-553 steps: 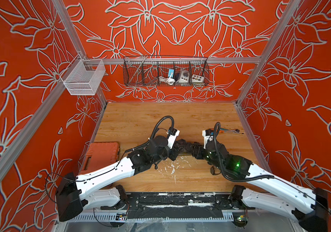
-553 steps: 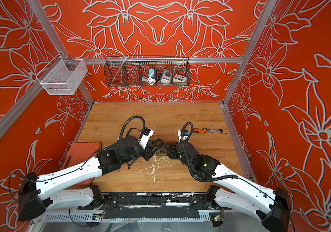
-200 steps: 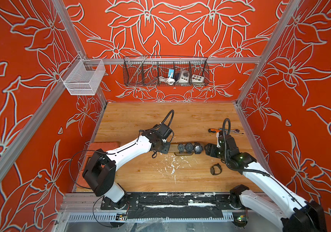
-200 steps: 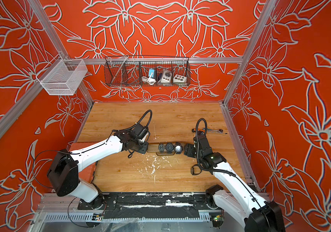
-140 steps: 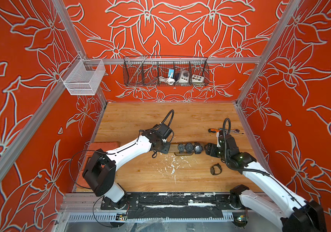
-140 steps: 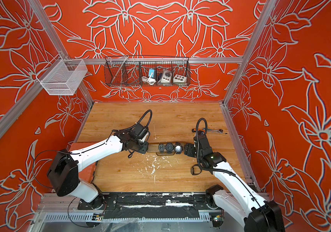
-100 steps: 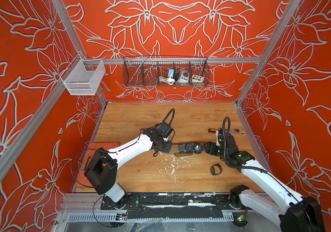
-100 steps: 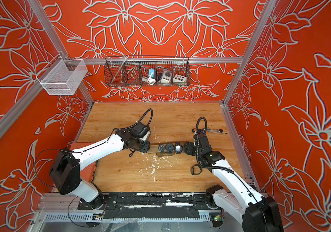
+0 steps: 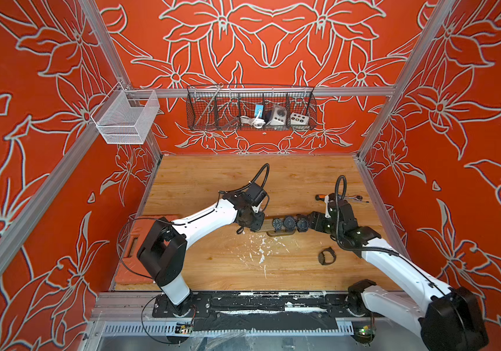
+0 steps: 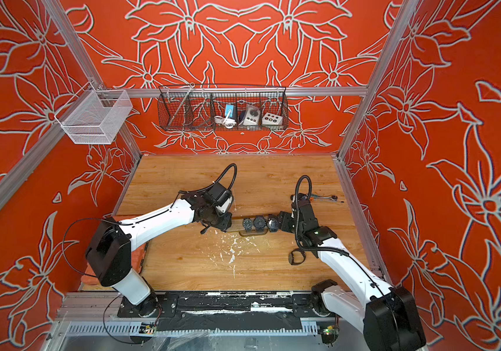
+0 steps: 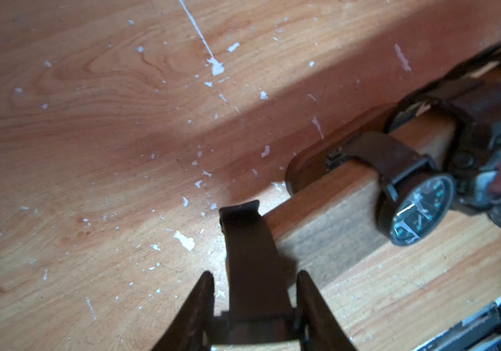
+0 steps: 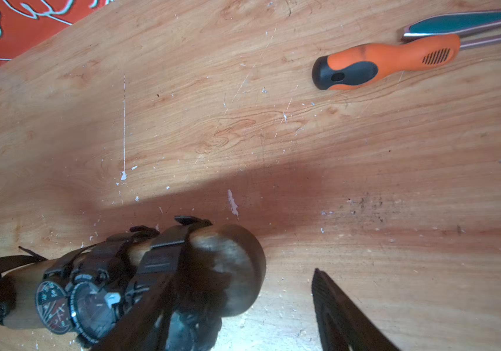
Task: Place watch on stand
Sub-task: Place the watch on the stand.
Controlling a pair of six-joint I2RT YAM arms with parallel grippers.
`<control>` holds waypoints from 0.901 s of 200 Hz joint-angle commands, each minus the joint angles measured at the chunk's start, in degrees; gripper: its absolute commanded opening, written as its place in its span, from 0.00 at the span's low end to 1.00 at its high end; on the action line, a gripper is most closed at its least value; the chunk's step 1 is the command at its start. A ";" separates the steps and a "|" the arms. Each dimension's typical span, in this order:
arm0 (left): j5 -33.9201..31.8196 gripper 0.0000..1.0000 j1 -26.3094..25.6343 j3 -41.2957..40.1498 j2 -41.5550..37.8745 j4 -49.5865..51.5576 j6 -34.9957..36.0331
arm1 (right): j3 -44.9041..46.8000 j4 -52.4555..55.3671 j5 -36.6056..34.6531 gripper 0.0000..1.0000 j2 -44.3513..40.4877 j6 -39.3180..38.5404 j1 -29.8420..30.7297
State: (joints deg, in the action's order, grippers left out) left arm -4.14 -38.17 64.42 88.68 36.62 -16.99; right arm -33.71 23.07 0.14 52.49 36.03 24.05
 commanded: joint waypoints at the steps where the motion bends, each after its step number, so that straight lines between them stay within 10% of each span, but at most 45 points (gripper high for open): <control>1: 3.12 0.34 0.29 1.73 0.40 0.88 -1.10 | 0.42 -3.53 1.43 0.76 0.98 -1.74 -1.33; 180: 9.28 0.44 -1.47 7.33 6.24 4.86 -1.98 | 0.54 -10.27 0.03 0.74 6.66 -0.89 -2.43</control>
State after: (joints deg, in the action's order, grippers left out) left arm 3.53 -39.40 71.26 94.94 39.68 -18.31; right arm -33.41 13.26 1.58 58.98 35.29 22.09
